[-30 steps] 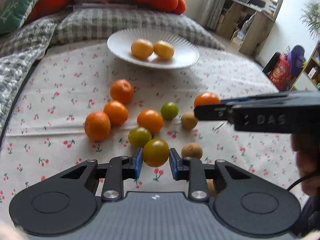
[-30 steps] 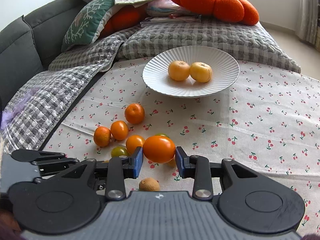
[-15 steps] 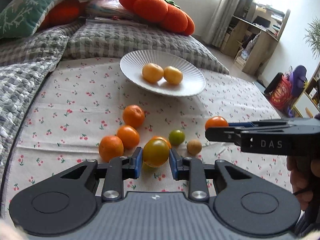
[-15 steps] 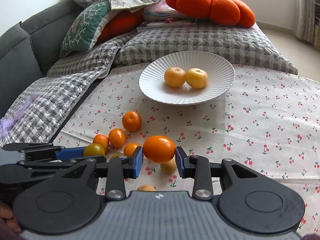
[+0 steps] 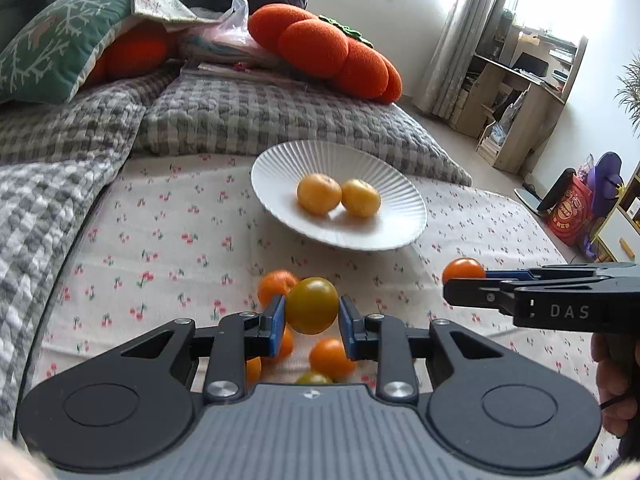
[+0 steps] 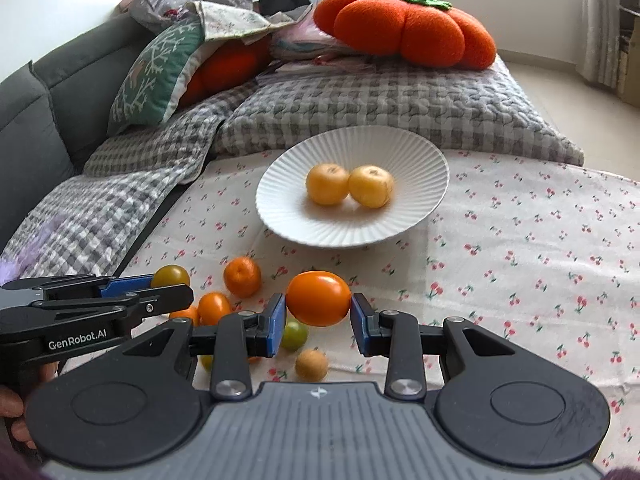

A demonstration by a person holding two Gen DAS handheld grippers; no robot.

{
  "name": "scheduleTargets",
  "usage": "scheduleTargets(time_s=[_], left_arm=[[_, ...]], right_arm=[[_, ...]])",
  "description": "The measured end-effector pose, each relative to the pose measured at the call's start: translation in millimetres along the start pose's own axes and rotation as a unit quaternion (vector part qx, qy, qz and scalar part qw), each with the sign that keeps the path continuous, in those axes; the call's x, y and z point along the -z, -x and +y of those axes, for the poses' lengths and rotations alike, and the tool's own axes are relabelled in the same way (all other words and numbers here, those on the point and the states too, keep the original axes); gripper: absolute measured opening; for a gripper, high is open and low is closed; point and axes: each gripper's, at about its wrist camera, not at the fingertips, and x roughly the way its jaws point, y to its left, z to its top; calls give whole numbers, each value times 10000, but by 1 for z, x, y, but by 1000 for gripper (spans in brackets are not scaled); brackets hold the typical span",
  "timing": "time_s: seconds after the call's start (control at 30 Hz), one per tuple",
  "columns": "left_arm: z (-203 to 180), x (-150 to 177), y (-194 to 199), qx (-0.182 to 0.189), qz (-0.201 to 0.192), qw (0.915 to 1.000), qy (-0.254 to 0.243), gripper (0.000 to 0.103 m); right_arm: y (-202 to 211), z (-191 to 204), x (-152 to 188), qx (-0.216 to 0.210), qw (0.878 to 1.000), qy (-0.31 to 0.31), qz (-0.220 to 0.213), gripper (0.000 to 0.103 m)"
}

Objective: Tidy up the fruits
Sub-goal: 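Lower both held fruits onto the white plate and open both grippers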

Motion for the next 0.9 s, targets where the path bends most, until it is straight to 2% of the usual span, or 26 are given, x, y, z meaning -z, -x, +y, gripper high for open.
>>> scheduleTargets(time_s=[0.4, 0.73, 0.9], left_arm=[[0, -21, -33, -160, -99, 9989, -419, 22], [4, -42, -58, -53, -295, 9986, -428, 22], [-2, -45, -76, 31, -261, 9984, -500, 22]], right_arm=[[-13, -10, -15, 14, 10000, 16, -94, 31], [-37, -23, -29, 164, 9997, 73, -190, 31], [-50, -20, -34, 169, 9993, 225, -242, 31]])
